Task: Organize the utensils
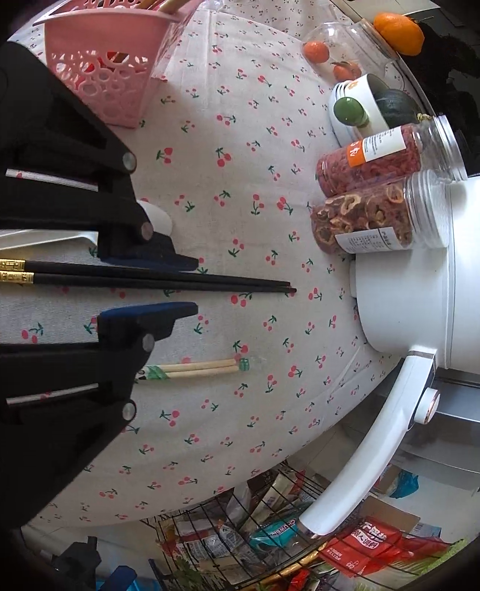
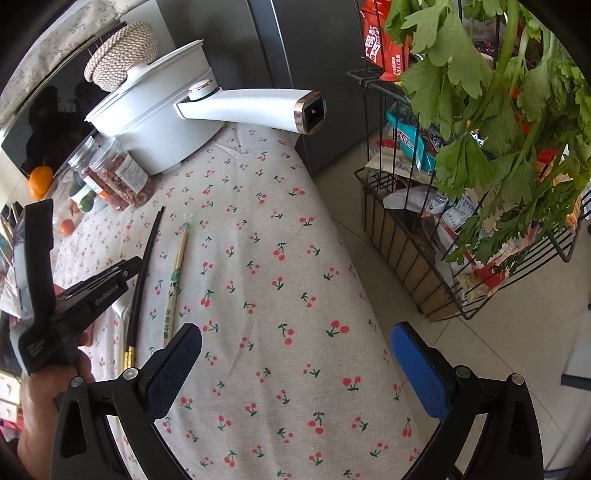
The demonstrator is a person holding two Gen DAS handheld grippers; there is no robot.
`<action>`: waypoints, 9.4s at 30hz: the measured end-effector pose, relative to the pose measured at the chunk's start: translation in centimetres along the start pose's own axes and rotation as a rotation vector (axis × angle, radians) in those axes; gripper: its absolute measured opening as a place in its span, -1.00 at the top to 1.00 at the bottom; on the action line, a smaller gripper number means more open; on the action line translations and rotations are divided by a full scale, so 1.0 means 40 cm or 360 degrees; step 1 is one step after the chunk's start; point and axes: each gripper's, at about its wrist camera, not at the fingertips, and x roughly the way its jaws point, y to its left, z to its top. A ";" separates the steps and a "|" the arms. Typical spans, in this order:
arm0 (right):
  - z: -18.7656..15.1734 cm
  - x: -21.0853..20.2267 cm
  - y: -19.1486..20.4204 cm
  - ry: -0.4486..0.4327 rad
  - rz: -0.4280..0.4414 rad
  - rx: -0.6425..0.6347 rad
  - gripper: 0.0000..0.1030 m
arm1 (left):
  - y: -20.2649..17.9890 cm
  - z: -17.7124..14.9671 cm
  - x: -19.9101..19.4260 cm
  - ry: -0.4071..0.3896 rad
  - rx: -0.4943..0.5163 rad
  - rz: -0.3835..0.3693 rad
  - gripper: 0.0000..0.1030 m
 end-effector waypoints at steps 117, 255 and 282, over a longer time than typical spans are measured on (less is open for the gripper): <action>0.063 0.213 0.329 -0.0001 0.0296 -0.0097 0.89 | 0.409 -0.226 -0.503 -0.0247 -0.0029 -0.0534 0.88; 0.024 0.191 0.241 0.0151 0.0092 -0.0309 -1.00 | 0.257 -0.306 -0.323 0.0013 0.0165 -0.0128 -0.98; -0.007 0.195 0.224 0.0238 0.0042 -0.0476 0.82 | 0.199 -0.309 -0.284 0.0094 0.0277 -0.0053 -0.98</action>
